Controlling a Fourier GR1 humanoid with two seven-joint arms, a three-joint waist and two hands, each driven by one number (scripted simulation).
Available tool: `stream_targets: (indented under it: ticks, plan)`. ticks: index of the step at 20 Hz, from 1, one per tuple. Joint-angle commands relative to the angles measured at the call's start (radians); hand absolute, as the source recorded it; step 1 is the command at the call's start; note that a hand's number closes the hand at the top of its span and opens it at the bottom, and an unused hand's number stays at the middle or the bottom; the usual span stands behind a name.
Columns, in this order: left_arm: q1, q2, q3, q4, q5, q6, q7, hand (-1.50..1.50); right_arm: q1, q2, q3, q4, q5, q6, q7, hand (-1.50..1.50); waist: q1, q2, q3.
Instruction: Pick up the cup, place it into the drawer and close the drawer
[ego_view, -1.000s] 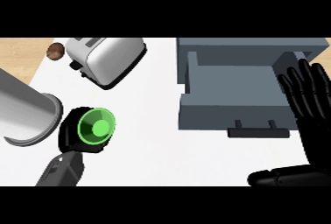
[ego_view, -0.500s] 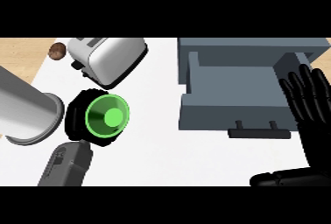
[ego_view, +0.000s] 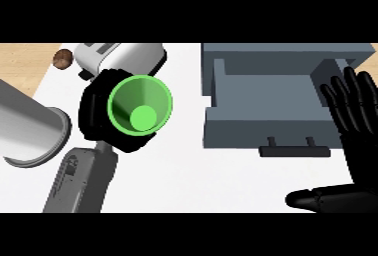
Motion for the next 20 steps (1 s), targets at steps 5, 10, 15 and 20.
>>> stream_targets:
  ticks: [5,10,15,20]
  plan:
    - [-0.230,-0.009,-0.055,-0.020,-0.059,0.197,0.172,1.50,0.015,0.001,0.003,-0.009,0.002,0.011,-0.021,-1.50,-0.007,0.001,0.000]
    - [-0.385,-0.009,-0.081,0.150,-0.065,0.243,0.136,1.50,0.016,0.021,0.037,-0.008,0.052,-0.018,-0.011,-1.50,-0.014,0.003,0.000]
    - [-0.469,-0.009,-0.033,0.240,-0.088,0.224,0.165,1.50,0.107,-0.026,-0.037,-0.077,-0.065,0.058,0.005,-1.50,-0.017,0.003,0.000]
    - [-0.640,-0.009,-0.121,0.376,-0.047,0.361,0.219,1.50,0.035,-0.001,-0.021,0.038,-0.013,0.036,-0.064,-1.50,-0.025,0.005,0.000]
